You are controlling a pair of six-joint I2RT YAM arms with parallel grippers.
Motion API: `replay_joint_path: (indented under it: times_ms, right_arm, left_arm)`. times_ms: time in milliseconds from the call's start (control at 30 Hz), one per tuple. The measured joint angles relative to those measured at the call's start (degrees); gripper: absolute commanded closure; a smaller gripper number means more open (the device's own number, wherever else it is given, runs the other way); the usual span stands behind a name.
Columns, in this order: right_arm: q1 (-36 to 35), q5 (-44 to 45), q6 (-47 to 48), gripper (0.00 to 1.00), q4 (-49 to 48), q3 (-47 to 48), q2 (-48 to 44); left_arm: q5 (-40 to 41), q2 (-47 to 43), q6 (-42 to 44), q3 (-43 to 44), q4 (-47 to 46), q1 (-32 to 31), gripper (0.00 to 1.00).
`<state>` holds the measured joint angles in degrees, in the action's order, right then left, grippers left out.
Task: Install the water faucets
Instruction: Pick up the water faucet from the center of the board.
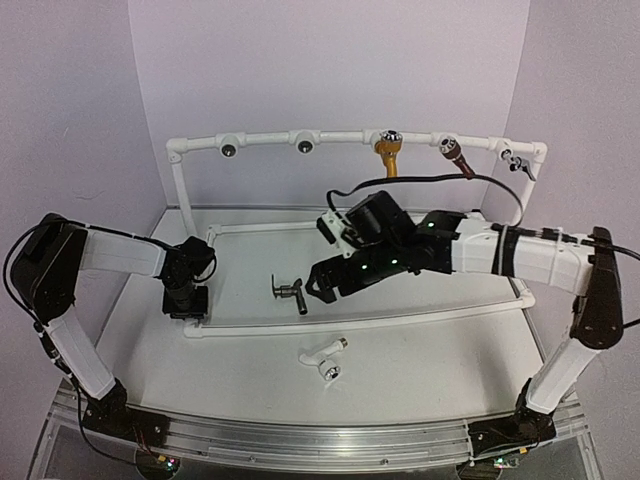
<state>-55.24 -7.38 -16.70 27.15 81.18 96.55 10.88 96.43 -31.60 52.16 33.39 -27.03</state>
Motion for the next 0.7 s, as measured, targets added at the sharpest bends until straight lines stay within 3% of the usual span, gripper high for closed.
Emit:
replay_joint_path:
  times_ms: [267, 467, 700]
  right_arm:
    - [-4.18, 11.95, -0.90, 0.19, 2.25, 14.42, 21.16]
    - [-4.27, 19.52, -2.63, 0.28, 2.62, 19.68, 29.63]
    - [-3.50, 22.05, -4.00, 0.19, 2.93, 22.76, 34.12]
  left_arm:
    - [-4.56, -3.62, -2.06, 2.57, 12.04, -1.05, 1.00]
    - [-4.39, -3.55, -2.90, 7.35, 18.46, -1.11, 1.00]
    - [-4.05, -2.76, -2.80, 8.54, 19.48, -1.08, 1.00]
